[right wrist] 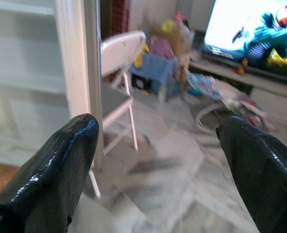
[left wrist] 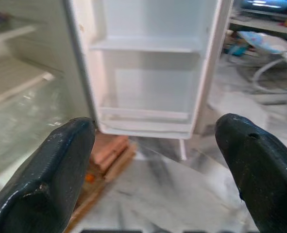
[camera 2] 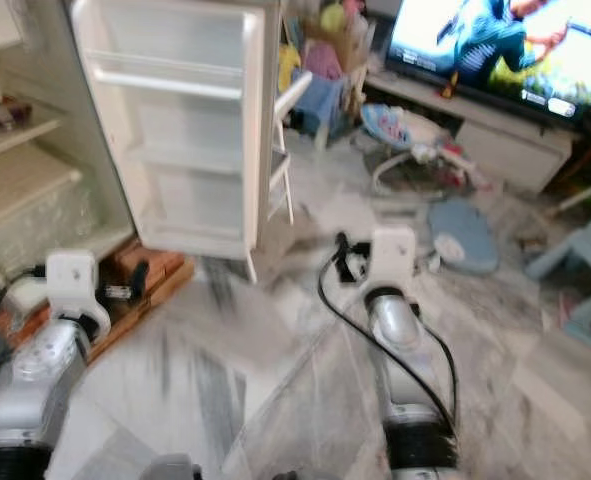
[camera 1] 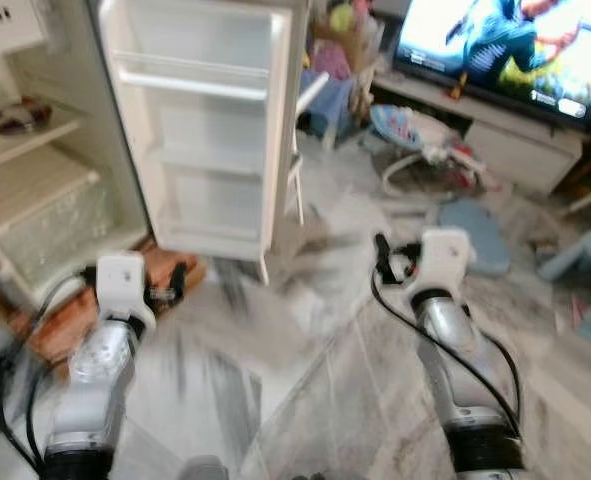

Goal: Restocking fridge

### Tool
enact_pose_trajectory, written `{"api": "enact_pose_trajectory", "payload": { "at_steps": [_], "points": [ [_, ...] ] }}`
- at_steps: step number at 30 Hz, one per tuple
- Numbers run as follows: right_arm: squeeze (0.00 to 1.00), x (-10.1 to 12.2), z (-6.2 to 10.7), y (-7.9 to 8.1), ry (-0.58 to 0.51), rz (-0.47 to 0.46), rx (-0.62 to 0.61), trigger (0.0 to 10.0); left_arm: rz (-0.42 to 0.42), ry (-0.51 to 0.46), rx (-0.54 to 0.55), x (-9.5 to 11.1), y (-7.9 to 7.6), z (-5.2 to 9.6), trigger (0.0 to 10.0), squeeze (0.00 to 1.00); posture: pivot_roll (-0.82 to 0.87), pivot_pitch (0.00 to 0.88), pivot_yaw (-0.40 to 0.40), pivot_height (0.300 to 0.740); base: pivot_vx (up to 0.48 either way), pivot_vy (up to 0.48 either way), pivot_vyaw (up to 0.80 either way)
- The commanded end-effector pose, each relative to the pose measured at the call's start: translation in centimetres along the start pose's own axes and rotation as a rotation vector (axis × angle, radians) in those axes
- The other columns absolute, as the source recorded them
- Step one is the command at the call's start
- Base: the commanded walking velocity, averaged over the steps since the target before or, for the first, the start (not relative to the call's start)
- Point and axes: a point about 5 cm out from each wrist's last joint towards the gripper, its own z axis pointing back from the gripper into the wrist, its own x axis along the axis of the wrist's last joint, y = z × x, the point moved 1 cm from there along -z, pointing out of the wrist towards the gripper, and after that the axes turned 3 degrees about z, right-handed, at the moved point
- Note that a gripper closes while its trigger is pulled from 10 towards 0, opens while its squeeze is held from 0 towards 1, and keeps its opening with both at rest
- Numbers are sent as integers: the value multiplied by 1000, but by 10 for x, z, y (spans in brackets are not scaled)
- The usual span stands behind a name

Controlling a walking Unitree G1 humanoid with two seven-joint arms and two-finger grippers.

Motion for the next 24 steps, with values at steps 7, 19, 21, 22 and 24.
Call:
{"api": "enact_pose_trajectory", "payload": {
  "at_steps": [7, 19, 21, 22, 24],
  "points": [
    [0, -14, 7, -21, 22, -18, -94, 10000, -85, 69, -179, -12, -23, -3, 10000, 0, 143, 0, 37, 740, 0, 0, 0],
    [0, 0, -18, -13, -46, 22, -81, 10000, -157, 57, -198, -8, -20, -22, 10000, 0, 85, 3, 45, 740, 0, 0, 0],
    [0, -1, -16, -15, -38, 16, -94, 10000, -162, 46, -210, -7, -25, -24, 10000, 0, 83, 10, 29, 740, 0, 0, 0],
    [0, -3, -14, -17, -29, 6, -100, 10000, -165, 40, -217, -6, -27, -26, 10000, 0, 80, 10, 25, 740, 0, 0, 0],
    [0, -5, -10, -17, -23, 1, -98, 10000, -162, 32, -214, -3, -25, -28, 10000, 0, 75, 13, 20, 740, 0, 0, 0]
  ]
}}
